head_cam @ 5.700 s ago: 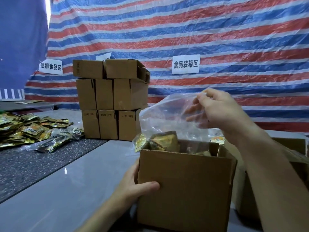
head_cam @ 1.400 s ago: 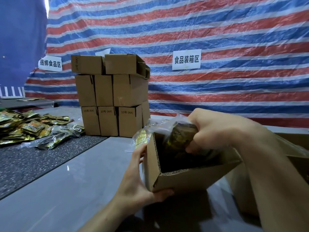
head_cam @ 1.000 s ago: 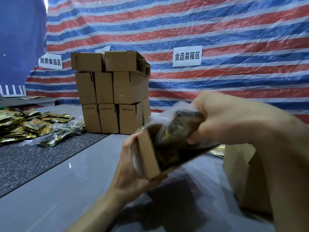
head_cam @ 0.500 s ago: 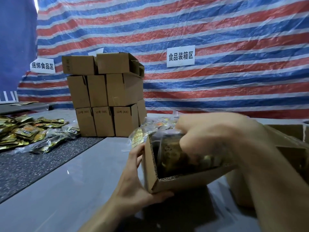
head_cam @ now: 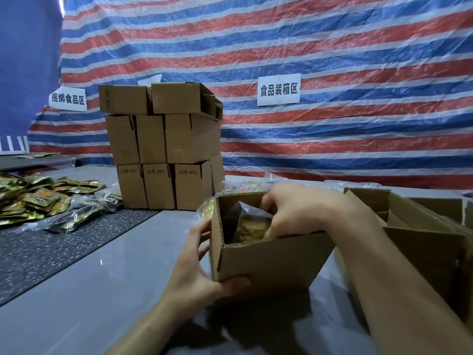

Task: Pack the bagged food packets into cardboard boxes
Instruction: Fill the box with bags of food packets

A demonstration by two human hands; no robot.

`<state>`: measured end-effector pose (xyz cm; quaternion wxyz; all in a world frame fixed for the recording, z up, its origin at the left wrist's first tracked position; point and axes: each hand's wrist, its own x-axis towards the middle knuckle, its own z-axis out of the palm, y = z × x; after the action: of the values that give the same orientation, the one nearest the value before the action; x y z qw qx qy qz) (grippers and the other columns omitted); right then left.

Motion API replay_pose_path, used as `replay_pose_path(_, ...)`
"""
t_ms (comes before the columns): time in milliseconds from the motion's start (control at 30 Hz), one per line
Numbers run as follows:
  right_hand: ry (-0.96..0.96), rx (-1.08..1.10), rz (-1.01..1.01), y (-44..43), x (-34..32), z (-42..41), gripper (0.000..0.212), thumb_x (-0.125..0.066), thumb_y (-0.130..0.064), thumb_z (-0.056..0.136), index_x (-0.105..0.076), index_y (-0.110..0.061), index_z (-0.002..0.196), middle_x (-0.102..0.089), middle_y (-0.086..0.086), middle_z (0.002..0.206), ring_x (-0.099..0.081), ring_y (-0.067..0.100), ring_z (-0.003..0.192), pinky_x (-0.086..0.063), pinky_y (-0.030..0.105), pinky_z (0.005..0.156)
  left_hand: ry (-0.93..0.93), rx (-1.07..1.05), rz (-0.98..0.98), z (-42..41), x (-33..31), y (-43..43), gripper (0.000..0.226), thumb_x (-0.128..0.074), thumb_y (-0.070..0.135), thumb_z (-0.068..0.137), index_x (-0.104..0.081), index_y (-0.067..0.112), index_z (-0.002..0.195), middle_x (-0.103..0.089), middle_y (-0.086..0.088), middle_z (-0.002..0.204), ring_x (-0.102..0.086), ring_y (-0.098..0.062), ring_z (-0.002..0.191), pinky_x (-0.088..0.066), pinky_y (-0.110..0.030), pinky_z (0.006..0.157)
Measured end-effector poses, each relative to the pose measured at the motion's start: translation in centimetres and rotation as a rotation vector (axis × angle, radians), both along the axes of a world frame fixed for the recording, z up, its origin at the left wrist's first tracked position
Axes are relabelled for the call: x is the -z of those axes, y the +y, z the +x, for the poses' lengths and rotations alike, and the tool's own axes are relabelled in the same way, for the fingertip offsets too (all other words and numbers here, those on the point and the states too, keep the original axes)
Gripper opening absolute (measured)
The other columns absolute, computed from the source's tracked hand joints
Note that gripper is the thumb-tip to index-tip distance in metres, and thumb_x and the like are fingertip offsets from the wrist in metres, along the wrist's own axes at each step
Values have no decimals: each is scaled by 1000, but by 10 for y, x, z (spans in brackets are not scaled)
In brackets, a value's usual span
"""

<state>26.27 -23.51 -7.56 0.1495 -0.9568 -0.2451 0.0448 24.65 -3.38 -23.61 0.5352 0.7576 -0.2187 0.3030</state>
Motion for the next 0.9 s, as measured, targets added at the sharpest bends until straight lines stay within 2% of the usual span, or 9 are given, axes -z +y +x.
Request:
replay_pose_path(133, -296, -69, 254, 2, -10, -8, 5, -76, -23, 88, -78, -27, 88, -69, -13, 84, -66, 6, 81, -58, 25, 68, 87, 2, -70, 2, 2, 1, 106, -95, 67, 41, -48, 48, 134, -64, 20, 128, -57, -6, 128, -49, -18, 100)
replay_pose_path(300, -85, -70, 205, 20, 19, 10, 21, -60, -19, 99, -79, -25, 108, -71, -6, 103, -62, 8, 93, -52, 21, 78, 179, -15, -128, 2, 5, 2, 112, -92, 73, 35, -50, 39, 134, -66, 21, 121, -61, -3, 120, -50, -24, 95)
replay_pose_path(400, -135, -55, 247, 20, 22, 18, 27, -56, -34, 102, -79, -20, 101, -69, -6, 81, -61, 3, 70, -46, 20, 61, 234, -5, -152, 3, 5, 2, 118, -91, 75, 32, -51, 35, 136, -67, 21, 119, -60, -4, 119, -52, -25, 94)
replay_pose_path(467, -218, -49, 280, 20, 23, 17, 32, -53, -40, 102, -78, -20, 96, -70, -4, 76, -60, 5, 61, -48, 23, 57, 295, 11, -177, 4, 4, 3, 118, -91, 76, 30, -51, 38, 135, -66, 19, 119, -60, -9, 120, -53, -34, 100)
replay_pose_path(533, -351, -29, 365, 19, 24, 13, 32, -52, -42, 101, -76, -22, 94, -71, -6, 80, -64, 7, 68, -54, 25, 62, 351, 27, -204, 4, 3, 2, 116, -92, 75, 30, -50, 45, 133, -65, 19, 122, -60, -13, 122, -52, -44, 105)
replay_pose_path(600, -527, 48, 473, 17, 27, 9, 32, -53, -42, 100, -75, -22, 90, -69, -8, 81, -63, 7, 75, -52, 28, 69, 390, 44, -207, 0, -1, -1, 116, -92, 75, 29, -47, 48, 133, -62, 14, 128, -59, -18, 122, -51, -50, 105)
replay_pose_path(700, -720, 235, 608, 14, 41, 3, 22, -57, -38, 97, -74, -25, 102, -67, -6, 111, -54, 10, 109, -43, 40, 100, 459, 27, -230, -5, -9, -6, 119, -90, 78, 26, -40, 48, 129, -57, 11, 128, -60, -17, 114, -56, -46, 94)
replay_pose_path(800, -653, 339, 669, 16, 72, -8, 38, -56, -40, 98, -59, -32, 136, -47, -7, 148, -33, 10, 141, -27, 42, 120, 501, -120, -185, -14, -16, -14, 139, -79, 91, 19, -30, 42, 140, -55, 11, 129, -58, -15, 112, -52, -40, 93)
replay_pose_path(900, -562, 347, 795, 11, 100, -29, 47, -42, -47, 102, -48, -33, 147, -29, -12, 161, -14, 3, 150, -19, 37, 125, 457, -207, 29, -22, -20, -20, 149, -70, 98, 19, -21, 38, 146, -48, 11, 129, -51, -17, 117, -47, -44, 102)
